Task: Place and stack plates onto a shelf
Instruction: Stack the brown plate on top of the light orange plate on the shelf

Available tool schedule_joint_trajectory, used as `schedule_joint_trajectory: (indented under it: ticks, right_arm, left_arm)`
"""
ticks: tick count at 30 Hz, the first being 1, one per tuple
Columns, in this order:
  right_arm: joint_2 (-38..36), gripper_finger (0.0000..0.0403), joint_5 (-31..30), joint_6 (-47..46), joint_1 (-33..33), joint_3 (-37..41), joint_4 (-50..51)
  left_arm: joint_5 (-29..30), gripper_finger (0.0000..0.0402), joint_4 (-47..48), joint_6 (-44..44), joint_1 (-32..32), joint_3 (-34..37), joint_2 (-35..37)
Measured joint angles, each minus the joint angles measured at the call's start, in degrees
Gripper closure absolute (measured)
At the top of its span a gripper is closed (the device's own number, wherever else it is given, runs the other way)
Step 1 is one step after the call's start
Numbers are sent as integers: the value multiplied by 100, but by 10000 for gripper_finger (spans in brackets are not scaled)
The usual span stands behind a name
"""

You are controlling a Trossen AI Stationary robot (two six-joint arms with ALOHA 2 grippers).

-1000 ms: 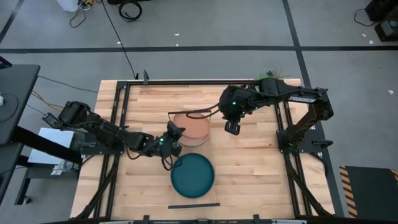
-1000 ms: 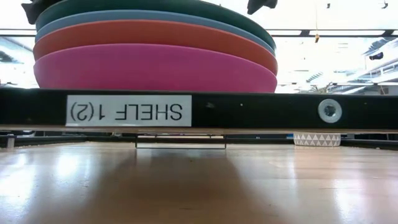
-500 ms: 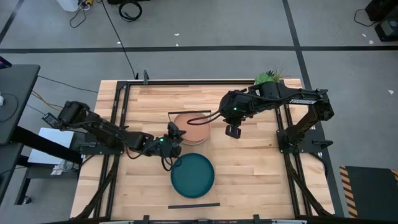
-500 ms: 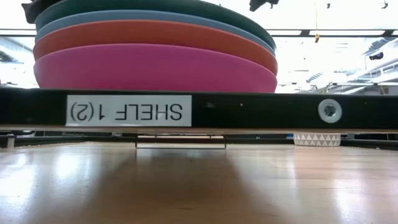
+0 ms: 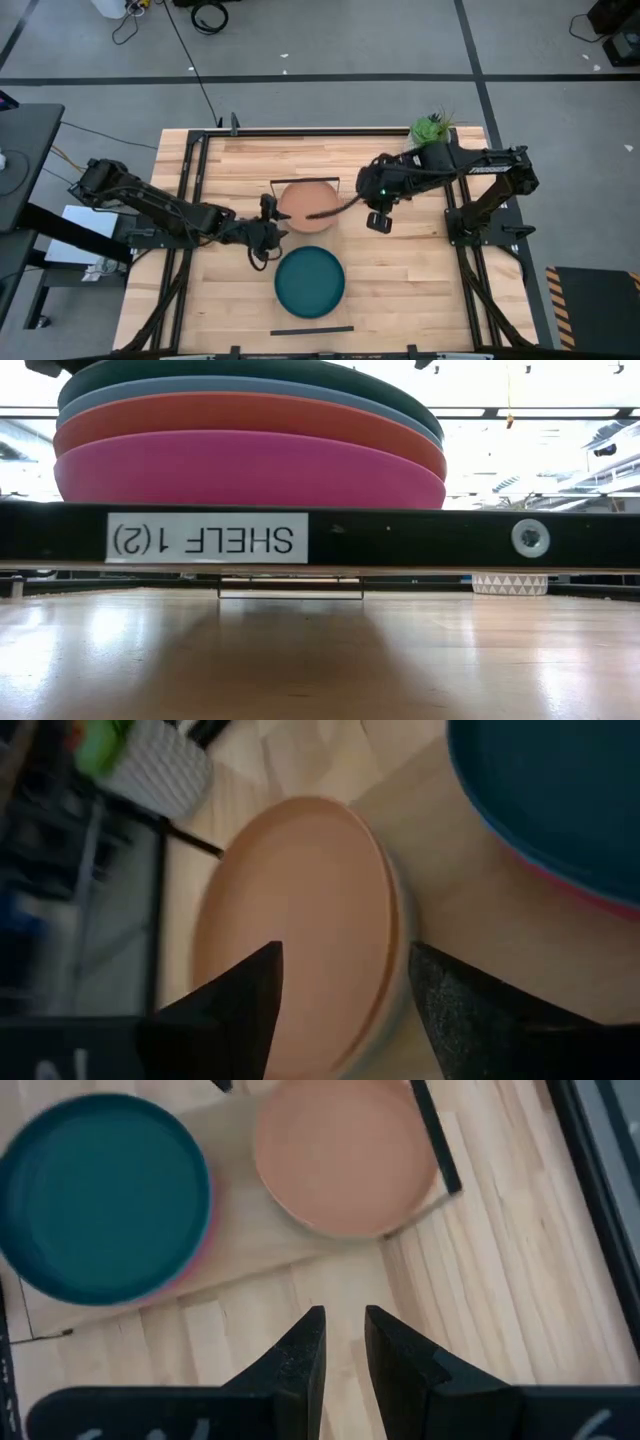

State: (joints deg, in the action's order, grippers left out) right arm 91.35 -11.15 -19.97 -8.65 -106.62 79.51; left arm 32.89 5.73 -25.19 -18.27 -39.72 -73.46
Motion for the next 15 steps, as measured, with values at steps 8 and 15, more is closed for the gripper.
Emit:
schedule_joint_trajectory:
  ticks: [8, 15]
  right_arm:
    - [-24, 323, -533, 244, -597, 1069, -1188]
    - [-24, 323, -878, 658, -638, 2263, -2483]
  left_arm:
    - [-333, 209, -65, 1703, 677, 7, -192]
    - [-513, 227, -139, 1712, 860, 7, -623]
